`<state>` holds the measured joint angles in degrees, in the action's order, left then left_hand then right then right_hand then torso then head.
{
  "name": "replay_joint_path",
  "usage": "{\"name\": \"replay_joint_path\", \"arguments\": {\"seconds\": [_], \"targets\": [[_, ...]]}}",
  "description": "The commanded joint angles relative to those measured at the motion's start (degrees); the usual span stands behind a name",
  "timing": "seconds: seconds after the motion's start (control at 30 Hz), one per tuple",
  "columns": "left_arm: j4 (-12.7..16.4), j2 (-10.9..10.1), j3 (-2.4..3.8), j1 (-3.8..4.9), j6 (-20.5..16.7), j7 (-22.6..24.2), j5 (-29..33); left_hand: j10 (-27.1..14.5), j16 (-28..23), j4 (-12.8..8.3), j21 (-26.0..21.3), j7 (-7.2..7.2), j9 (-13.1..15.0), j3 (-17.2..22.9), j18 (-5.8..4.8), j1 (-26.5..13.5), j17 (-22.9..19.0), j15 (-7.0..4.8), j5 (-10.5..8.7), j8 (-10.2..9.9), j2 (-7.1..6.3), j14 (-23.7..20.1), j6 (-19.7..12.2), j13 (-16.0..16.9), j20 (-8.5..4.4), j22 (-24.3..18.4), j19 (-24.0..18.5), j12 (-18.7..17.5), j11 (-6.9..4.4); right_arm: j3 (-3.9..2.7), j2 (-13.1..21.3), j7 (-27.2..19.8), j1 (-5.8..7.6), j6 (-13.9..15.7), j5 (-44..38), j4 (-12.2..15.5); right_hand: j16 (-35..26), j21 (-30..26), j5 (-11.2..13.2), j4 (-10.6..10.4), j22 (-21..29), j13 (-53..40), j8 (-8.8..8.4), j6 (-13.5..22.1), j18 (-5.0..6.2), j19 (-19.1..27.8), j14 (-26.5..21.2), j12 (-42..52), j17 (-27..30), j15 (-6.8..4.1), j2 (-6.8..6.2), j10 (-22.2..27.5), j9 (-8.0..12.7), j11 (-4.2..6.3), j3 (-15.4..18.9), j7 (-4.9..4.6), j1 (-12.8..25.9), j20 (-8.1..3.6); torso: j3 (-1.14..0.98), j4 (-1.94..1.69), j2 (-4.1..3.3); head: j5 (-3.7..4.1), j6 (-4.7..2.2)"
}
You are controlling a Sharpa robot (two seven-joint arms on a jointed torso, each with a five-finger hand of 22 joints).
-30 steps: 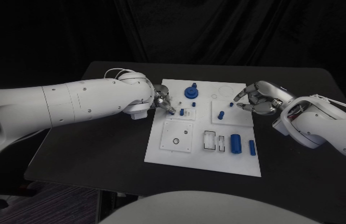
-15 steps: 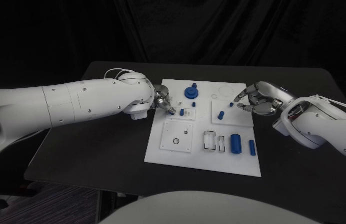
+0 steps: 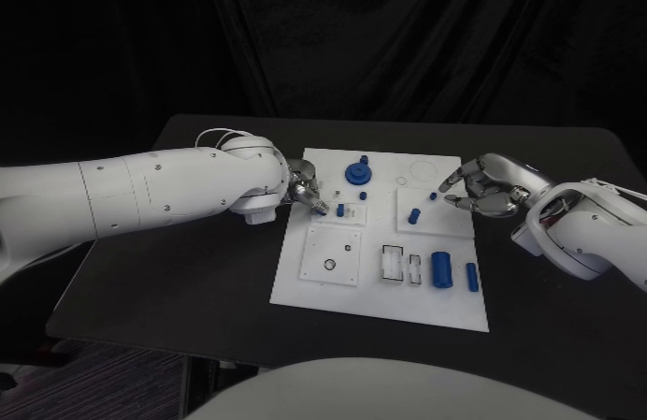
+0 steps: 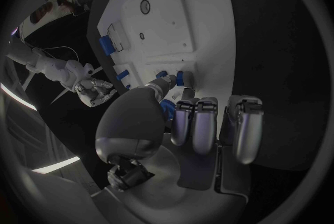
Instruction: Assemble the parts on the task board
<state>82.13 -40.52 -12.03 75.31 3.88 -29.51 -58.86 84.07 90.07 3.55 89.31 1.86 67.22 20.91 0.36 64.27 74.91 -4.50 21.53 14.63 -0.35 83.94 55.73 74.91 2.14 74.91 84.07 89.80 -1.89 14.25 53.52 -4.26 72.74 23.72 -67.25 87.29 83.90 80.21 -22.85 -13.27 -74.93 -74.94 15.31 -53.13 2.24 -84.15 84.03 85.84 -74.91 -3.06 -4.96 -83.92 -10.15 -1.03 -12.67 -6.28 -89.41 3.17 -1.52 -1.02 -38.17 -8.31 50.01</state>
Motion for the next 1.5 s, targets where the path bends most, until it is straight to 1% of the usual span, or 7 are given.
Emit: {"name": "replay_joint_path", "arguments": {"seconds": [0.03,0.7,0.8,0.93,1.03,1.33,1.5], "targets": [[0.2,-0.1,-0.07,-0.21,1.1,0.0,0.0,5.9,-0.1,0.0,-0.4,-0.06,0.0,0.3,0.28,-0.7,15.1,-0.46,-0.67,0.2,-0.08,6.1,0.5,15.1,-0.49,14.2,4.1,0.2,-0.26,-0.04,0.0,1.2,-0.14,-0.5,0.0,0.1,-0.2,-0.3,-0.2,0.0,-10.7,-7.3,-0.32,0.2,0.46,-1.0,3.7,-0.2,-3.5,0.40,0.50,-1.1,0.1,-0.42,-0.4,-0.10,0.0,0.37,0.02,-0.03,-0.03,0.11,-0.01],[-0.4,0.3,-0.07,-0.22,1.4,0.0,0.0,5.9,-0.1,0.3,-0.7,-0.12,0.1,0.4,0.40,-1.4,15.1,-0.50,-3.53,0.2,-0.23,6.1,0.9,15.1,-0.53,14.0,3.8,0.2,-0.29,-0.04,0.0,1.5,-0.41,-1.0,0.0,0.0,-0.2,-0.4,-0.2,0.1,-10.6,-7.2,-0.38,0.3,0.49,-0.9,3.7,-0.3,-3.4,0.41,0.52,-1.0,0.1,-0.44,-0.4,-0.13,0.0,0.37,0.04,0.06,-0.03,-0.23,-0.01],[-0.6,0.4,-0.07,-0.22,1.6,-0.2,0.0,5.9,-0.1,0.7,-0.8,-0.07,0.1,0.2,0.44,-1.9,15.1,-0.47,-6.64,0.1,-0.03,6.1,0.9,15.1,-0.51,13.9,3.7,0.2,-0.25,-0.04,-0.1,1.5,-0.42,-1.0,0.0,0.0,-0.2,-0.4,-0.2,0.1,-10.6,-7.2,-0.38,0.3,0.49,-0.9,3.7,-0.3,-3.4,0.41,0.52,-1.0,0.1,-0.44,-0.4,-0.13,0.0,0.37,0.09,-0.07,0.07,-0.08,-0.01],[-1.0,0.6,-0.07,-0.22,1.4,-0.1,0.0,5.9,-0.1,1.5,-1.1,0.13,0.1,-0.7,0.57,-2.8,15.1,-0.35,-9.34,-0.2,0.07,6.1,0.8,15.1,-0.43,13.7,3.3,0.2,-0.10,-0.04,-0.1,1.5,-0.43,-1.1,0.0,-0.1,-0.2,-0.5,-0.2,0.1,-10.6,-7.0,-0.43,0.3,0.50,-0.9,3.7,-0.4,-3.4,0.43,0.56,-0.9,0.2,-0.46,-0.5,-0.15,0.0,0.38,-0.05,0.13,-0.02,-0.26,-0.01],[-1.2,0.6,-0.07,-0.22,1.1,0.1,0.0,5.9,-0.1,2.9,-1.6,0.60,-0.4,-2.3,0.78,-4.1,15.1,-0.04,-10.95,-1.2,0.05,6.1,0.0,15.1,-0.18,13.4,2.7,0.2,0.30,-0.04,-0.1,1.5,-0.43,-1.2,0.0,-0.1,-0.2,-0.5,-0.2,0.1,-10.6,-7.0,-0.43,0.3,0.50,-0.9,3.7,-0.4,-3.4,0.43,0.56,-0.9,0.2,-0.46,-0.5,-0.15,0.0,0.38,0.01,-0.11,0.03,-0.05,-0.01],[-1.6,0.8,-0.07,-0.29,0.8,0.5,0.0,5.9,-0.1,7.8,-3.2,2.58,-6.0,-8.5,1.32,-7.0,15.1,1.52,-14.12,-6.9,0.30,6.1,-2.1,15.1,1.29,12.4,1.3,0.2,2.07,-0.04,-0.1,1.7,-0.44,-1.4,0.0,-0.1,-0.2,-0.6,-0.2,0.2,-10.6,-6.9,-0.45,0.4,0.53,-0.9,3.7,-0.4,-3.4,0.43,0.59,-0.9,0.2,-0.46,-0.5,-0.16,0.0,0.39,0.01,0.02,0.02,-0.14,-0.01],[-1.7,0.8,-0.07,-0.39,0.5,0.4,0.0,5.9,-0.1,9.8,-3.2,2.88,-8.3,-11.2,1.29,-7.8,15.1,1.85,-15.75,-8.2,1.04,6.1,-1.8,15.1,1.65,12.5,1.5,0.2,2.39,-0.04,-0.1,1.8,-0.45,-1.6,0.0,-0.1,-0.3,-0.8,-0.3,0.1,-10.5,-6.8,-0.47,0.4,0.57,-0.8,3.7,-0.5,-3.3,0.45,0.67,-0.8,0.2,-0.49,-0.6,-0.19,0.0,0.40,0.01,0.03,0.05,-0.14,-0.01]]}}
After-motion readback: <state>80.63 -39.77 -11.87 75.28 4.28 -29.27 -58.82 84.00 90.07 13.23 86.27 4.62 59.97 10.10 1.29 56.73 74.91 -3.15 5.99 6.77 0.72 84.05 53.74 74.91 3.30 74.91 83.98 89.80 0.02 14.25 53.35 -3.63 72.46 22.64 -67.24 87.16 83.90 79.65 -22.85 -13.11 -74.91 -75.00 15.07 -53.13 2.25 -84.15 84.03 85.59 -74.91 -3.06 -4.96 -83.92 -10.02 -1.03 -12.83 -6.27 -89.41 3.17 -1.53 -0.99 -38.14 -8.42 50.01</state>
